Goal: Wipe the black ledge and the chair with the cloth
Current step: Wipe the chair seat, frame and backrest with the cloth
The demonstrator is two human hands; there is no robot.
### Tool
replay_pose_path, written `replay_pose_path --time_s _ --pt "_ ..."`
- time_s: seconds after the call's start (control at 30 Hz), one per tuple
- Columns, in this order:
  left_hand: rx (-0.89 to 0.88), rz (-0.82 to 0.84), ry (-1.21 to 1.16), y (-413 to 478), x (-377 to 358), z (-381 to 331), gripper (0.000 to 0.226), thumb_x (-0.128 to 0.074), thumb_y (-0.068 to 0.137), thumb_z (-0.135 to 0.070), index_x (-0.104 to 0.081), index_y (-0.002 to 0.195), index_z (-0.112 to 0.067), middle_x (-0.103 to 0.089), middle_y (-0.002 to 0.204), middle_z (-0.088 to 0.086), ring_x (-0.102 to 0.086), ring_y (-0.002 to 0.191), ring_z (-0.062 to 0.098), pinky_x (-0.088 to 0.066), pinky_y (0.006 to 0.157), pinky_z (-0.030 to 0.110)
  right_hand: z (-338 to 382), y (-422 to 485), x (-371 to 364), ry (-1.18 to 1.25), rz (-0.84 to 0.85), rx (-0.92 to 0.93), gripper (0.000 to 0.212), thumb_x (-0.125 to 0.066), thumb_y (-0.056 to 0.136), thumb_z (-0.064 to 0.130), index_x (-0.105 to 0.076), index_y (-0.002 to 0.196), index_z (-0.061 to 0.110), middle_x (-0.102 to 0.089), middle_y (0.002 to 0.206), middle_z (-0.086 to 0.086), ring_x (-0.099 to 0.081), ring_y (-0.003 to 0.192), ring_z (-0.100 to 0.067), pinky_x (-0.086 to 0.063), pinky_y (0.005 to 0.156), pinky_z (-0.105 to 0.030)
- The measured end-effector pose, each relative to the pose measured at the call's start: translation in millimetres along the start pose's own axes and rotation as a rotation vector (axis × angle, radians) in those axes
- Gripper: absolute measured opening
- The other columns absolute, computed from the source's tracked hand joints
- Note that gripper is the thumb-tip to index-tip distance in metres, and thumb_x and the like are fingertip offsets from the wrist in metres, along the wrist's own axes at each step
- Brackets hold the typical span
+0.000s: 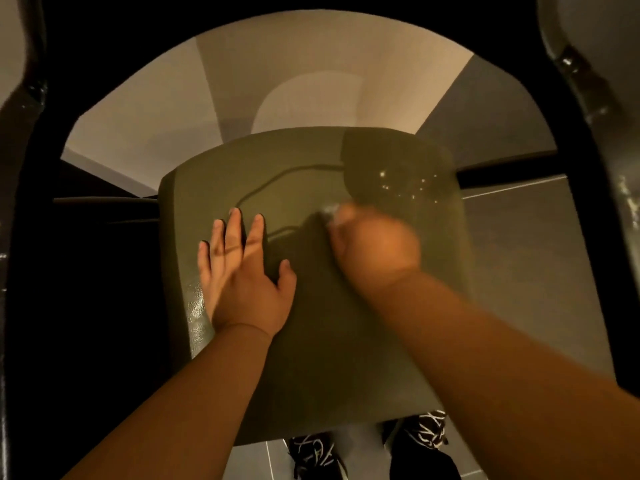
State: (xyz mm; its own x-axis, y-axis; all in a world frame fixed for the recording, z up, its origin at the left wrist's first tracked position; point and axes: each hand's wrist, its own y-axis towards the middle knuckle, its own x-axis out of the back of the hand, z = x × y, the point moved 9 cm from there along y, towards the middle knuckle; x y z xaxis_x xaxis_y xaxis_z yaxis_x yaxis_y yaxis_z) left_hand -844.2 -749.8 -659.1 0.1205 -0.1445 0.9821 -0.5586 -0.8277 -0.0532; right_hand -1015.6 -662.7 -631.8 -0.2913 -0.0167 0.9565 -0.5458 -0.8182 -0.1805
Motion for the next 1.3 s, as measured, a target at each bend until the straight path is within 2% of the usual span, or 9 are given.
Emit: replay_pose_path --time_s 0.13,0.3,0.4,0.63,0.73,0.83,1.03,1.13,1.3 --pt "-0.013 -0.01 -0.011 -1 0 1 0.077 -0.048 0.089 -0.052 -0.034 0.161 -0.026 -0.018 0.173 0.005 -0.011 0.161 0.027 -0.005 0.13 0.05 33 -50 -19 0.049 0.044 0.234 0.018 -0.082 0.084 0.031 -0.07 0.094 0.022 -0.061 0.072 -0.007 -0.059 0.048 -0.032 -0.035 0.042 -0.028" --pt "0.007 0.016 0.049 0 -3 1 0.077 -0.042 0.092 -0.055 -0.028 0.163 -0.029 -0.014 0.174 0.002 -0.006 0.161 0.025 -0.001 0.131 0.047 -87 12 33 -0.045 -0.189 -0.226 0.033 -0.041 0.106 0.046 -0.061 0.107 0.019 -0.066 0.102 -0.014 -0.065 0.089 -0.04 -0.047 0.068 -0.04" --pt "0.005 0.02 0.039 0 -2 0 0.077 -0.042 0.092 -0.055 -0.027 0.163 -0.03 -0.013 0.175 0.001 -0.005 0.161 0.024 -0.002 0.131 0.048 -84 2 35 0.044 -0.23 -0.306 0.032 -0.042 0.105 0.045 -0.061 0.111 0.02 -0.066 0.106 -0.014 -0.064 0.092 -0.041 -0.043 0.068 -0.039" --pt "0.012 0.003 0.047 -1 -2 1 0.078 -0.04 0.09 -0.055 -0.029 0.162 -0.029 -0.015 0.174 0.002 -0.006 0.161 0.024 -0.003 0.131 0.048 -12 -47 -9 0.071 -0.112 0.075 0.015 -0.075 0.091 0.035 -0.07 0.092 0.021 -0.061 0.074 -0.011 -0.059 0.051 -0.036 -0.037 0.044 -0.029" --pt "0.016 0.014 0.045 0 -3 1 0.077 -0.039 0.091 -0.055 -0.028 0.163 -0.029 -0.014 0.175 0.002 -0.005 0.161 0.024 -0.002 0.131 0.047 -94 -18 22 -0.029 -0.235 -0.264 0.035 -0.046 0.105 0.049 -0.062 0.099 0.018 -0.065 0.098 -0.016 -0.065 0.082 -0.041 -0.043 0.063 -0.036" --pt "0.015 0.011 0.048 -1 -2 1 0.077 -0.038 0.091 -0.055 -0.028 0.163 -0.029 -0.014 0.175 0.002 -0.005 0.161 0.024 -0.003 0.131 0.048 -120 -16 36 0.002 -0.335 -0.443 0.036 -0.041 0.105 0.049 -0.058 0.101 0.017 -0.064 0.105 -0.016 -0.062 0.088 -0.042 -0.036 0.065 -0.037" --pt "0.007 0.041 0.06 -2 1 -4 0.078 -0.04 0.092 -0.054 -0.025 0.163 -0.026 -0.012 0.175 0.005 -0.005 0.161 0.027 -0.004 0.13 0.05 -11 -60 -12 0.141 -0.054 -0.126 0.025 -0.059 0.099 0.04 -0.068 0.118 0.027 -0.065 0.095 -0.012 -0.066 0.074 -0.039 -0.038 0.055 -0.034" --pt "0.001 0.092 0.081 -1 9 -13 0.077 -0.049 0.095 -0.047 -0.026 0.163 -0.019 -0.013 0.174 0.01 -0.008 0.16 0.032 -0.006 0.13 0.054 -3 -72 -11 0.145 -0.05 0.001 0.016 -0.075 0.089 0.035 -0.072 0.098 0.022 -0.062 0.081 -0.011 -0.062 0.056 -0.037 -0.033 0.046 -0.03" --pt "-0.271 0.156 0.02 18 18 -83 0.069 -0.054 0.098 -0.044 -0.034 0.161 -0.024 -0.021 0.172 0.007 -0.011 0.16 0.028 -0.011 0.13 0.048 -156 -46 35 0.046 -0.225 -0.633 0.034 -0.04 0.107 0.043 -0.06 0.122 0.02 -0.06 0.122 -0.014 -0.063 0.105 -0.04 -0.036 0.071 -0.037"
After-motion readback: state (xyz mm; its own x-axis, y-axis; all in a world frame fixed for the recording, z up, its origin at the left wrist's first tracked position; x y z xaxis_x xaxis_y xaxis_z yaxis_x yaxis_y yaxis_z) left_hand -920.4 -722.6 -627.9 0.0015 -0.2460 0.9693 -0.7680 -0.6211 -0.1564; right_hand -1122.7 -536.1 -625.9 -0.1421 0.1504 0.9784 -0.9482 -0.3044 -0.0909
